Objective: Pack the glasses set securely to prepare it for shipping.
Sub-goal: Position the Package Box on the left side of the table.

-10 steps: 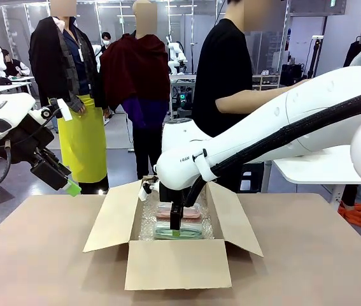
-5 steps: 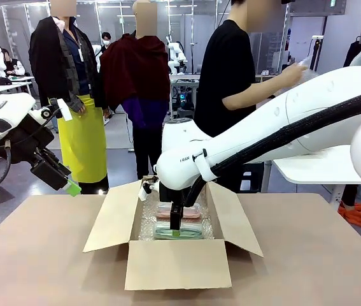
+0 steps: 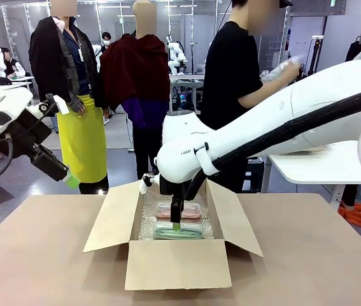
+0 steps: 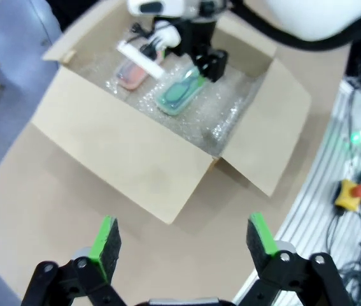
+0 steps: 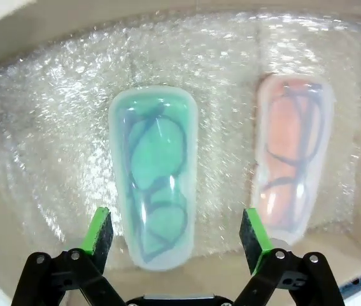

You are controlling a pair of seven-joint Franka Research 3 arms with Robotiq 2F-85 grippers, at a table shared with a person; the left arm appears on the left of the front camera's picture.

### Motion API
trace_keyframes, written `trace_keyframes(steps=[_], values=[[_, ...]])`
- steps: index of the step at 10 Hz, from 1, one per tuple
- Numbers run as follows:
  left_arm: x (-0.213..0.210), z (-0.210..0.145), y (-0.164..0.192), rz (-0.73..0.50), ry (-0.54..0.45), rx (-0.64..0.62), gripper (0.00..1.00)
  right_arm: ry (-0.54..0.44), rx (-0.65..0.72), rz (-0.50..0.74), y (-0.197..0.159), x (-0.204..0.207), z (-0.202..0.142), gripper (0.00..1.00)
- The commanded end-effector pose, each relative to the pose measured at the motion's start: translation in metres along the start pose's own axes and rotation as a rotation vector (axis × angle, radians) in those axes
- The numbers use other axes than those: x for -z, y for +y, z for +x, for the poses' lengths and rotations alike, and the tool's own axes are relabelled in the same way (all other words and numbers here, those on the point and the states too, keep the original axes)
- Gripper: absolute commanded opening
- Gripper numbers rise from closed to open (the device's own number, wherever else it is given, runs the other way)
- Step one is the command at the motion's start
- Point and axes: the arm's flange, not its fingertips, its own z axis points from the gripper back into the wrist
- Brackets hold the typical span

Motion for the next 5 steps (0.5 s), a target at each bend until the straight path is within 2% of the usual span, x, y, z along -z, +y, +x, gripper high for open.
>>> trace_keyframes(steps=[1,3,5], values=[[0.001,0.007,0.03,-0.087,0.008,-0.216,1.0,-0.028,0.076,-0.036,0.013,-0.041,-0.024,1.0],[0.009,0.001,0.07,-0.157,-0.013,-0.386,1.0,-0.066,0.197,-0.07,0.025,-0.083,-0.055,1.0],[0.022,-0.013,0.122,-0.349,-0.036,-0.579,1.0,-0.146,0.378,-0.125,0.043,-0.117,-0.107,1.0]])
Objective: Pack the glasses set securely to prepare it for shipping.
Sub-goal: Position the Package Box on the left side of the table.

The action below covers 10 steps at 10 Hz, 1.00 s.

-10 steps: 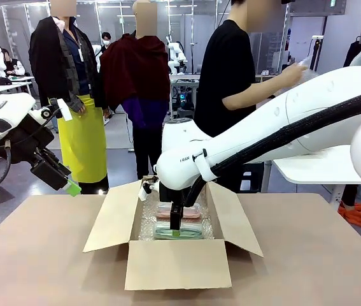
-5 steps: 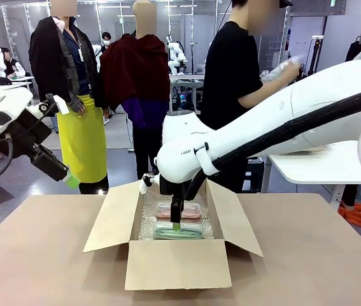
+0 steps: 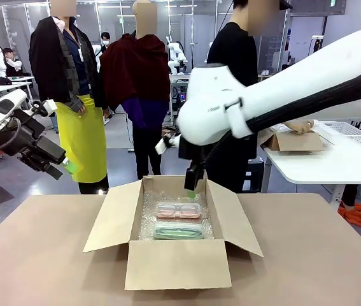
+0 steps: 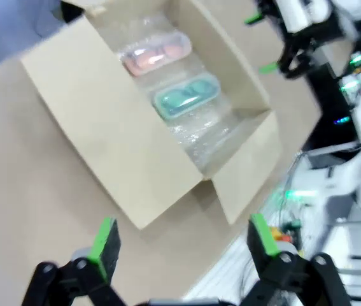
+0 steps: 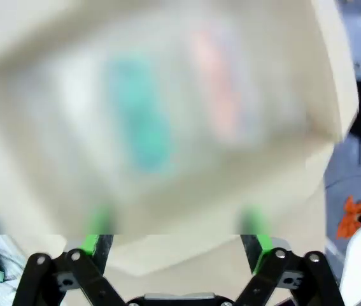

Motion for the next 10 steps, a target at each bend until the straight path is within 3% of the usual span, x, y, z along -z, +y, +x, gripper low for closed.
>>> trace_keyframes(steps=[1,5,6,8,10], values=[[-0.005,0.021,0.039,-0.171,0.004,-0.129,1.0,-0.084,0.178,-0.061,0.023,-0.019,-0.059,1.0],[0.018,0.025,0.124,-0.41,-0.038,-0.236,1.0,-0.159,0.532,-0.139,0.028,-0.082,-0.162,1.0],[0.027,0.024,0.143,-0.377,-0.068,-0.247,1.0,-0.166,0.602,-0.157,0.029,-0.096,-0.184,1.0],[0.047,0.021,0.171,-0.458,-0.071,-0.255,1.0,-0.152,0.694,-0.223,0.046,-0.123,-0.218,1.0],[0.065,0.022,0.187,-0.465,-0.11,-0.313,1.0,-0.158,0.739,-0.179,0.052,-0.136,-0.234,1.0]])
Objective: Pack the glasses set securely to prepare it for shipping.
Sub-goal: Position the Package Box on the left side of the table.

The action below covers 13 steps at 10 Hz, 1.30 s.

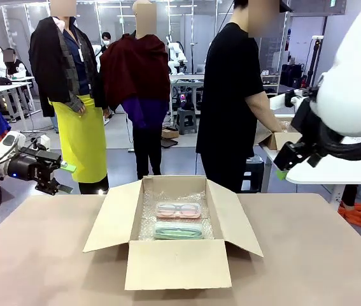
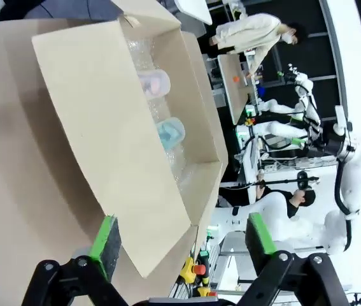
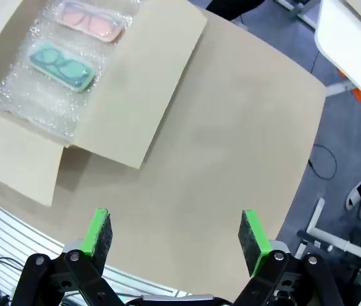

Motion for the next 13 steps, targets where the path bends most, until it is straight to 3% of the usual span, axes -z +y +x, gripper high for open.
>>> trace_keyframes(steps=[1,7,10,13], values=[[-0.004,-0.004,-0.01,0.014,0.01,0.013,1.0,-0.005,-0.023,0.003,0.001,0.01,0.01,1.0],[-0.003,0.002,-0.007,0.006,0.002,0.015,1.0,-0.005,-0.023,0.003,0.001,0.01,0.01,1.0],[0.013,0.009,0.052,-0.095,-0.056,0.015,1.0,-0.005,-0.023,0.003,0.001,0.01,0.01,1.0],[0.026,0.005,0.095,-0.219,-0.026,-0.047,1.0,-0.005,-0.023,0.003,0.001,0.01,0.01,1.0]])
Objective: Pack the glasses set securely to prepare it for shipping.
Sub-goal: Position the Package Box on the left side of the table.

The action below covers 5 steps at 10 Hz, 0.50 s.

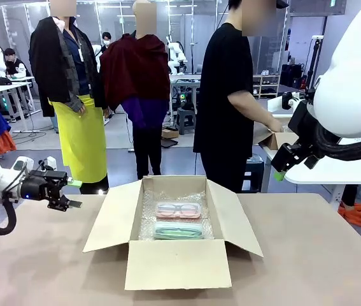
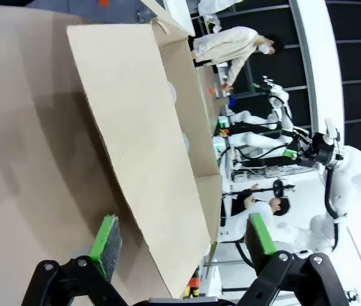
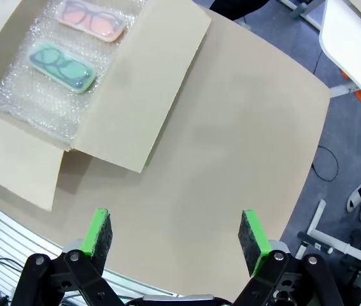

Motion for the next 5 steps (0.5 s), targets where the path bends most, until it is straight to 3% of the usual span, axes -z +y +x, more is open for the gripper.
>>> trace_keyframes(steps=[1,5], values=[[0.002,0.011,0.018,-0.073,0.019,-0.008,1.0,-0.011,-0.012,-0.005,-0.001,-0.001,0.002,1.0],[0.028,0.007,0.041,-0.042,-0.046,-0.021,1.0,-0.011,-0.012,-0.005,-0.001,-0.001,0.002,1.0]])
